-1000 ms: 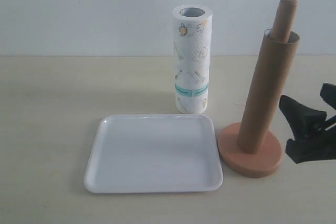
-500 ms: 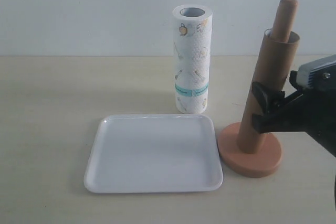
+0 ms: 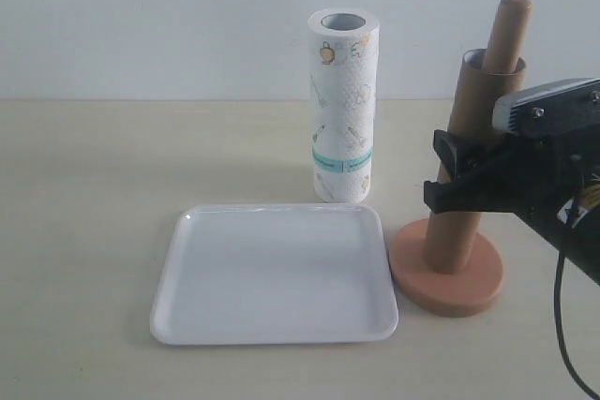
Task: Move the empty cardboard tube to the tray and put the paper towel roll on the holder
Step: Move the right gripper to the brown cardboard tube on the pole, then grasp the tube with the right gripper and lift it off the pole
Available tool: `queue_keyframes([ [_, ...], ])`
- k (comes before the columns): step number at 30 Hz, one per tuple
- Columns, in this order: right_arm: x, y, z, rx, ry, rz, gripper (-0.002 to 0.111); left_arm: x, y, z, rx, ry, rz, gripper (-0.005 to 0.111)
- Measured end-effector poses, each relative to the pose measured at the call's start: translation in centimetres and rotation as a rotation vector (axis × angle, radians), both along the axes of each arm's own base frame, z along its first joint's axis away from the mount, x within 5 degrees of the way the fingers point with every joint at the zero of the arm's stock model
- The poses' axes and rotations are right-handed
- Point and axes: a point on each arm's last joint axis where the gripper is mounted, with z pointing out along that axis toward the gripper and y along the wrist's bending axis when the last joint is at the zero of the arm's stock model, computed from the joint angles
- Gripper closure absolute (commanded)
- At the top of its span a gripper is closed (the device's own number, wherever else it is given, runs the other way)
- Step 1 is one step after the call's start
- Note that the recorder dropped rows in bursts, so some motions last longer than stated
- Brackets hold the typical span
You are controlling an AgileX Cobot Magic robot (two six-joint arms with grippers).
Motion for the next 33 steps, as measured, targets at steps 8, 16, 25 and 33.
queue_keyframes([
  [8,0.0,0.0,0.3,-0.004,-0.038,0.001,0.108,0.0,0.0,0.0,0.000,0.000,0.000,0.103],
  [16,-0.2,-0.1,1.0,-0.002,-0.041,0.002,0.108,0.0,0.0,0.0,0.000,0.000,0.000,0.103],
  [25,-1.7,-0.7,4.8,0.037,-0.116,0.007,0.108,0.0,0.0,0.0,0.000,0.000,0.000,0.103],
  [33,-1.4,-0.4,8.3,0.015,-0.117,0.022,0.108,0.0,0.0,0.0,0.000,0.000,0.000,0.103],
])
